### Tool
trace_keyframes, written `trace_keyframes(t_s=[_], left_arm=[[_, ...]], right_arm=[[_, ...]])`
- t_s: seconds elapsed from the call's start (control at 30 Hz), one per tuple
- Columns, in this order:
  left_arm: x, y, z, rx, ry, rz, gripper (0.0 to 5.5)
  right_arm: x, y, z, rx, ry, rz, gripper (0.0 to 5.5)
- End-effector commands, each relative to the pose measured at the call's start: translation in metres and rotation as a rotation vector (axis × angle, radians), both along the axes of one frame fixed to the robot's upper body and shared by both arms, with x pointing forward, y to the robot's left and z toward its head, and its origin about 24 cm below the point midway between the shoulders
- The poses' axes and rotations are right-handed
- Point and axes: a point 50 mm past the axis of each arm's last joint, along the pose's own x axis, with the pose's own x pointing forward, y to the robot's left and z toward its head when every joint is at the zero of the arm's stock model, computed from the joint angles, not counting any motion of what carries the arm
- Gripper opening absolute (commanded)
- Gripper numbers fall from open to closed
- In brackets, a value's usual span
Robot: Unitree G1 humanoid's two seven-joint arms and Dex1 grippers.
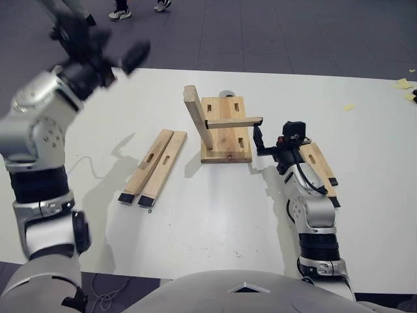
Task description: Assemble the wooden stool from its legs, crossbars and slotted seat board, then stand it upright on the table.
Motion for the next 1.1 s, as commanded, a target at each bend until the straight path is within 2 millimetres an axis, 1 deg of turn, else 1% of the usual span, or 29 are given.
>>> trace_keyframes(t_s=[0.03,0.13,0.3,0.47,0.5,0.63,0.8,1.0,1.1], left_arm=[[-0.027,0.005,-0.038,0.134,0.156,-0.110,5.38],[-0.035,0.005,-0.046,0.169,0.194,-0.157,5.38],[-0.037,0.017,-0.059,0.273,0.224,-0.136,5.38],[-0.041,0.024,-0.072,0.346,0.272,-0.128,5.38],[-0.042,0.025,-0.074,0.359,0.280,-0.125,5.32],[-0.042,0.026,-0.076,0.409,0.293,-0.143,4.67],[-0.045,0.025,-0.073,0.467,0.297,-0.187,3.94],[-0.049,0.020,-0.068,0.470,0.312,-0.253,3.04],[-0.052,0.021,-0.068,0.482,0.344,-0.284,2.65]], right_arm=[[-0.004,-0.003,-0.002,-0.001,0.014,-0.016,5.40],[-0.005,-0.003,-0.002,-0.001,0.016,-0.017,5.40],[-0.006,-0.003,-0.002,-0.003,0.020,-0.016,5.40],[-0.006,-0.004,-0.002,-0.006,0.023,-0.017,5.40],[-0.006,-0.005,-0.002,-0.006,0.023,-0.018,5.40],[-0.006,-0.005,-0.002,-0.007,0.024,-0.023,5.40],[-0.007,-0.005,-0.002,-0.007,0.027,-0.025,5.40],[-0.007,-0.005,-0.002,-0.006,0.027,-0.028,5.40],[-0.006,-0.005,-0.002,-0.005,0.026,-0.030,5.40]])
